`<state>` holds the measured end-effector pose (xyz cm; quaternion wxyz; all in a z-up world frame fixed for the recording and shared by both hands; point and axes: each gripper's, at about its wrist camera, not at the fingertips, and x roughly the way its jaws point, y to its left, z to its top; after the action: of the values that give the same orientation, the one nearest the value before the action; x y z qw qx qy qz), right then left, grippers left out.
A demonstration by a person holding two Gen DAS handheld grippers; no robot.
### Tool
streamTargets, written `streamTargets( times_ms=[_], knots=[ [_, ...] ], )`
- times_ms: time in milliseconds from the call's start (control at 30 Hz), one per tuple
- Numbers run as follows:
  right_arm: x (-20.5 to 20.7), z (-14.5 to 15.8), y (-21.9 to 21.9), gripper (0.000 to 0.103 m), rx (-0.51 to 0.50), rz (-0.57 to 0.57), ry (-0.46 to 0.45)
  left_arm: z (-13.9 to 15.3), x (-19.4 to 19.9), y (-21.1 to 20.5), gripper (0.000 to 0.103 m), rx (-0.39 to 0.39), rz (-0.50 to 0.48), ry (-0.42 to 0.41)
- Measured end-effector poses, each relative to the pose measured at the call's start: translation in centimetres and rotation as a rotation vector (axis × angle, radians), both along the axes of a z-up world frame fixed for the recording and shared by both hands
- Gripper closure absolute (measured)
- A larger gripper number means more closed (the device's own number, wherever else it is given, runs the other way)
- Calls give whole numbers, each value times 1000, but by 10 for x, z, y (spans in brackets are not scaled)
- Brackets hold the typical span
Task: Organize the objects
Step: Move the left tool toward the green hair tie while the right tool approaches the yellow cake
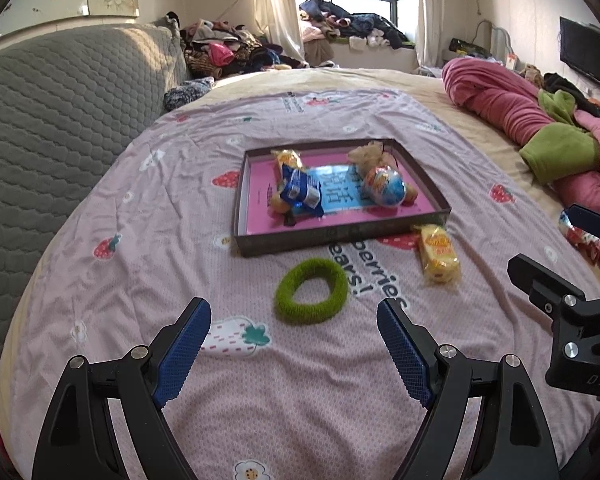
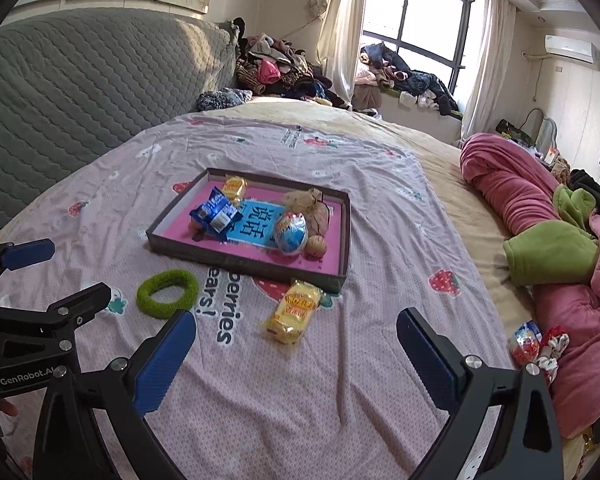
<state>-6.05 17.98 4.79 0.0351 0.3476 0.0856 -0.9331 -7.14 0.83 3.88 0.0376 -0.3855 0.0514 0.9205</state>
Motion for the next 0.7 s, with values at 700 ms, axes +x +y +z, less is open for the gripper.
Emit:
streamTargets(
  times_ms=[700],
  knots=[
    [-11,-35,-5,1,16,-1,-58,-46,-12,-3,17,-4,-1,-95]
  ],
)
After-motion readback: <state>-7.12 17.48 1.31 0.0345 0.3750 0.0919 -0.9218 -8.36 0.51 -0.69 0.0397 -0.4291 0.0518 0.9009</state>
